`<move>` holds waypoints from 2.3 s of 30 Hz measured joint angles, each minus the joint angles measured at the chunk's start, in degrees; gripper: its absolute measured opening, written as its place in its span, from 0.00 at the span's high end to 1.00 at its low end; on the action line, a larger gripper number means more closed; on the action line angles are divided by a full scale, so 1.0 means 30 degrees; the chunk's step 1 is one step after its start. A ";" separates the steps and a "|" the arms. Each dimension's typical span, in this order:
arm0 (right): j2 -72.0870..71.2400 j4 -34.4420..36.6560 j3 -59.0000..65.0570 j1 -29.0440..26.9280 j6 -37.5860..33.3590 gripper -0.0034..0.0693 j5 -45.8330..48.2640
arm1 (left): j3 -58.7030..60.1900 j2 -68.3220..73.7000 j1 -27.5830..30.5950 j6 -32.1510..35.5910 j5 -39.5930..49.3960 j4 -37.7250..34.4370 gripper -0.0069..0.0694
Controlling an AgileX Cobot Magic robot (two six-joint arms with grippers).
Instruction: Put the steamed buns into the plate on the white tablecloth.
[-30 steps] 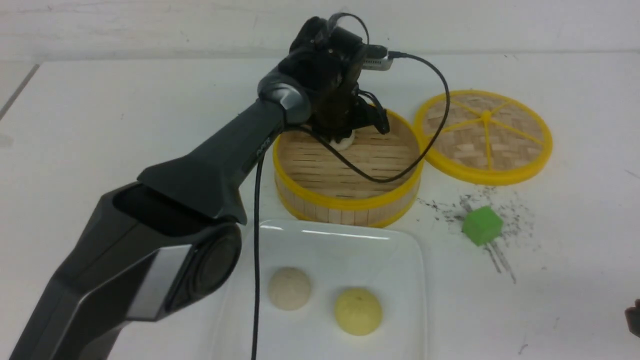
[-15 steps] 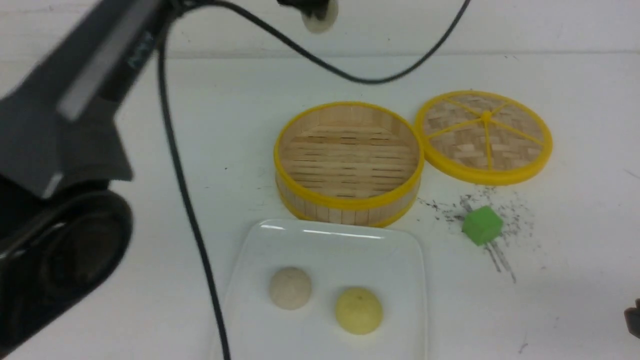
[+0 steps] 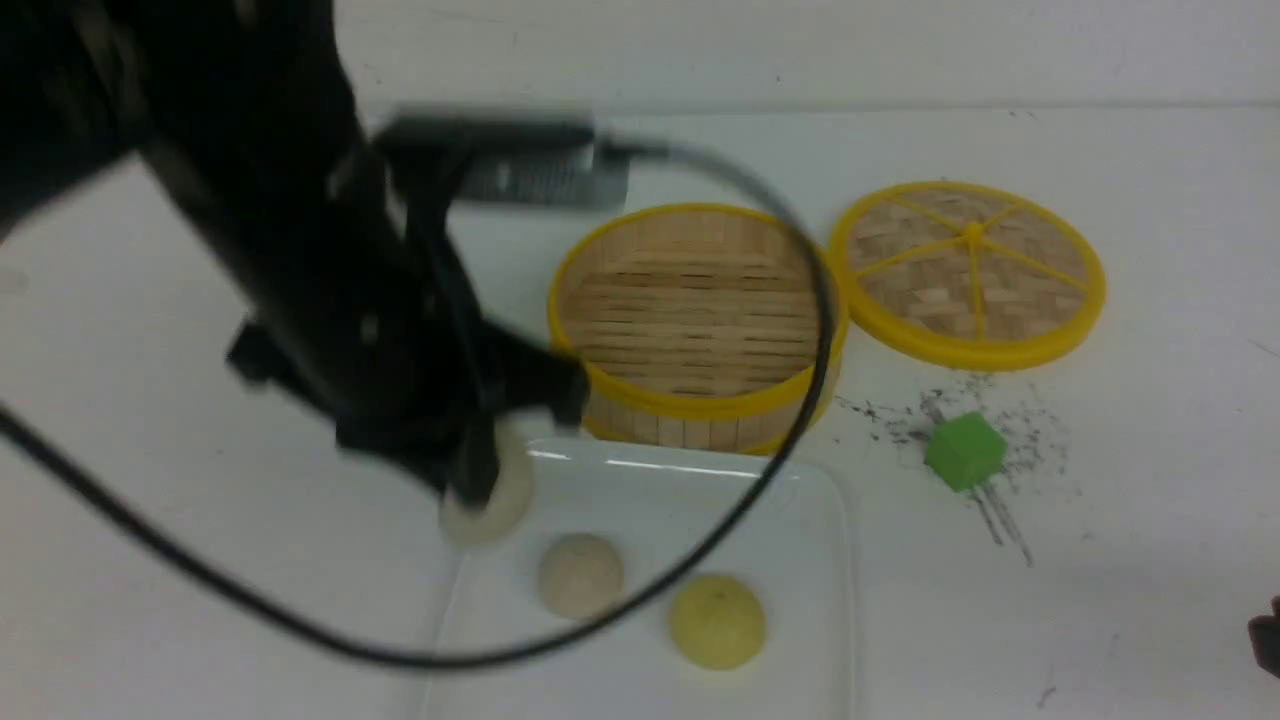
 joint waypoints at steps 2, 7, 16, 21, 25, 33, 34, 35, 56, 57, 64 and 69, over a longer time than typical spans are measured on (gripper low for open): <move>0.0000 0.0018 0.0000 0.0000 0.0000 0.79 -0.0016 | 0.2414 -0.0042 0.0000 -0.0020 -0.1655 -0.0714 0.87; 0.0000 0.0018 0.0000 0.0000 0.0000 0.78 -0.0016 | 0.4996 0.0545 0.0000 -0.0034 -0.5268 -0.1254 0.86; 0.0000 0.0111 -0.0042 0.0000 0.0000 0.77 -0.0016 | 0.5069 0.2269 0.0000 -0.0034 -0.6925 -0.1452 0.84; -0.0070 0.1143 -0.1714 0.0000 0.0000 0.77 0.1355 | 0.5085 0.2749 0.0000 -0.0080 -0.7000 -0.1506 0.74; -0.0662 0.1531 -0.4113 0.0000 0.0000 0.84 0.3699 | 0.4713 0.2749 0.0000 -0.0063 -0.6736 -0.1461 0.60; -0.3332 0.1582 -0.6224 0.0000 0.0154 0.97 0.6714 | 0.2071 0.2749 0.0000 -0.0063 -0.4591 -0.1013 0.39; -0.3809 0.1582 -0.6224 0.0000 0.0368 0.97 0.6734 | 0.1831 0.2749 0.0000 -0.0063 -0.4400 -0.1013 0.38; -0.4276 0.1582 -0.6172 0.0000 0.0738 0.97 0.6703 | 0.1660 0.2749 0.0000 -0.0063 -0.4240 -0.1013 0.38; -0.6667 0.3373 0.2617 0.0000 0.2088 0.96 -0.3686 | 0.1497 0.2749 0.0000 -0.0063 -0.3854 0.0054 0.69; -0.6667 0.3373 0.2673 0.0000 0.2088 0.95 -0.3900 | 0.1497 0.2749 0.0000 -0.0063 -0.3854 0.0195 0.75; -0.6667 0.3390 0.2728 0.0000 0.2088 0.95 -0.4166 | 0.1480 0.2749 0.0000 -0.0063 -0.4138 0.0542 0.91; -0.6667 0.3413 0.2841 0.0000 0.2088 0.95 -0.4166 | 0.1480 0.2749 0.0000 -0.0063 -0.4499 0.0868 0.91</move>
